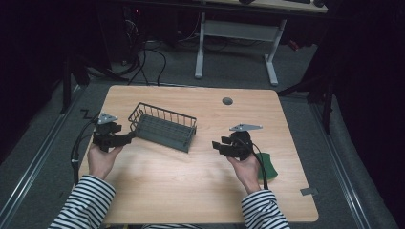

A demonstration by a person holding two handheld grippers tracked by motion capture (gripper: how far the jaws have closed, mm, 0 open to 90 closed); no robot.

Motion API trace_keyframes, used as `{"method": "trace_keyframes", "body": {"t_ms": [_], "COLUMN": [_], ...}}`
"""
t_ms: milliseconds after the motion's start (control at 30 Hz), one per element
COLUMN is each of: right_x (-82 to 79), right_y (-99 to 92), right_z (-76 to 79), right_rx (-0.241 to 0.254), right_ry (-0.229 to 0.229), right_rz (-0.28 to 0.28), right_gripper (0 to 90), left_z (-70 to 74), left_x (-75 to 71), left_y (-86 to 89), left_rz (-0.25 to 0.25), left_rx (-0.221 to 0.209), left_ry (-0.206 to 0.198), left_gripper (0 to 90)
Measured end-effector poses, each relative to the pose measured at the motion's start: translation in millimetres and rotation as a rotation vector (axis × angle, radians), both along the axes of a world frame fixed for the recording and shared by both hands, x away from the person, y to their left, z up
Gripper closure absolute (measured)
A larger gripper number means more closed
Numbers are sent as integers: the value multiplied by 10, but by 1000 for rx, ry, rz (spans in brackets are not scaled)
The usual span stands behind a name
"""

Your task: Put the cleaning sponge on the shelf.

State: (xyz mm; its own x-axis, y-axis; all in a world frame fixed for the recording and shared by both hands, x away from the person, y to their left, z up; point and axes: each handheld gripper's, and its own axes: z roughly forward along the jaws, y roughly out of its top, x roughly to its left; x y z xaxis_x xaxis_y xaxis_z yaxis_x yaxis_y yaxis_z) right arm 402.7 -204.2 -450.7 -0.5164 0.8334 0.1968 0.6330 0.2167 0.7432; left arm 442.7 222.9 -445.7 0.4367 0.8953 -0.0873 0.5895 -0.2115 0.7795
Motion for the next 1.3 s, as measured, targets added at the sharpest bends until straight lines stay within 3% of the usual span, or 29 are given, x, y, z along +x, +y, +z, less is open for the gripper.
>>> {"method": "trace_keyframes", "body": {"t_ms": [67,167,233,500,700,867,1067,1300], "right_x": [62,149,227,505,649,862,1085,1166], "right_y": [10,33,50,271,505,692,889,921], "right_z": [63,139,182,355,433,421,345,229], "right_rx": [8,23,32,-3,-39,-52,-113,-141], "right_ry": [-9,-18,-17,-27,-43,-43,-4,48], "right_rz": [-2,-1,6,22,40,33,17,14], "right_gripper": [511,515,524,534,535,519,517,543], "left_z": [48,139,202,377,317,217,150,111], "left_x": [45,105,154,368,520,610,681,694], "left_y": [15,18,28,55,10,6,26,5], "left_rz": [6,33,40,52,50,58,65,20], "left_rx": [-10,20,16,15,16,29,4,-3], "left_ry": [-4,-19,-21,-29,2,14,31,56], "left_gripper": [339,320,314,333,372,437,492,554]}}
